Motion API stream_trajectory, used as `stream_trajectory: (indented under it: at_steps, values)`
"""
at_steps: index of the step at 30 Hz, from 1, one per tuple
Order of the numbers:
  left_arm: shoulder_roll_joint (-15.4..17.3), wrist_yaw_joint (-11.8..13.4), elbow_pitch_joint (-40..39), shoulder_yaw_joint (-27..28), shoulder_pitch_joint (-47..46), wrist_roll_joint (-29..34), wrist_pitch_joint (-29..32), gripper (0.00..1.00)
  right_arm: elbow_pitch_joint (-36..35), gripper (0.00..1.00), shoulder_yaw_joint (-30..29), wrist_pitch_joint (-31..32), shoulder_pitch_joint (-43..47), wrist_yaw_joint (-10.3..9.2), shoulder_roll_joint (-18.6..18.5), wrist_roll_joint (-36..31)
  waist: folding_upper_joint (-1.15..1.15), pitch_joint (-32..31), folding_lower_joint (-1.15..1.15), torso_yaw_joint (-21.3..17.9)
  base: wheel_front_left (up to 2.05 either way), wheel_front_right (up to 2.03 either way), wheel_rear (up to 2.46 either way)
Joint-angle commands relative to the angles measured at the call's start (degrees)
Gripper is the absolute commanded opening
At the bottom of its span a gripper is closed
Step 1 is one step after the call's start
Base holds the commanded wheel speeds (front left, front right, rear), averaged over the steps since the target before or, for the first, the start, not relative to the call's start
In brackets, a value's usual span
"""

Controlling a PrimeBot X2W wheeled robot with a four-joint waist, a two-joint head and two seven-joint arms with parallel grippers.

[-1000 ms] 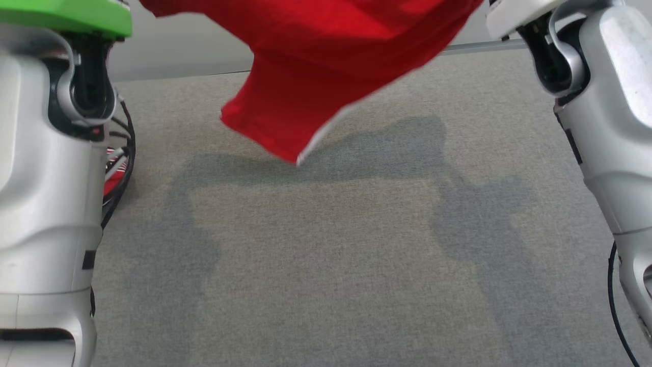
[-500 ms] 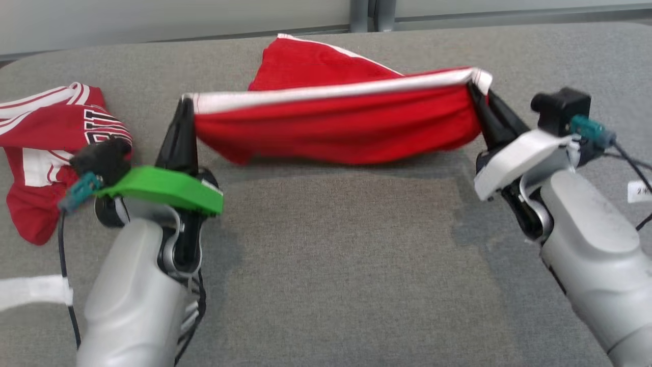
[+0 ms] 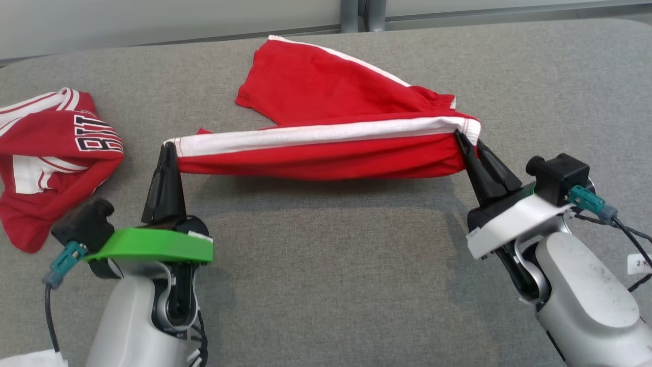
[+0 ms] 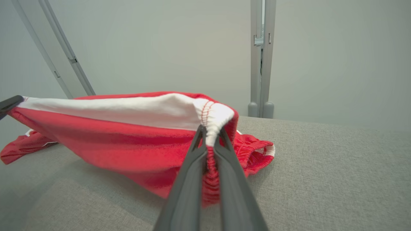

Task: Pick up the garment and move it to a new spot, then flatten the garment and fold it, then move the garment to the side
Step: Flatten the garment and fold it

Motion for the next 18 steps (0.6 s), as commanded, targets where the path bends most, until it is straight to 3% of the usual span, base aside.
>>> stream_trajectory:
  at_steps: [1, 13, 18]
  values:
    - [-0.16, -0.10, -0.35, 0.12, 1.38, 0.25, 0.01, 0.00, -0.42, 0.00, -0.31, -0.22, 0.99, -0.06, 0.00, -0.54, 0.24, -0.67, 0.00, -0.10, 0.00, 0.00, 0.00]
    - [-0.90, -0.45, -13.65, 1.69, 17.70, 3.32, 0.00, 0.00, -12.35, 0.00, -3.44, -0.23, 14.94, -0.06, 0.60, -4.15, 0.24, -5.99, 0.00, 1.15, 0.00, 0.00, 0.00]
    - [-1.10, 0.65, -18.76, 0.60, 24.22, 4.17, 0.00, 0.00, -16.61, 0.00, -4.24, -0.23, 21.66, -0.06, 0.98, -5.24, 0.24, -8.31, 0.00, 1.27, 0.00, 0.00, 0.00]
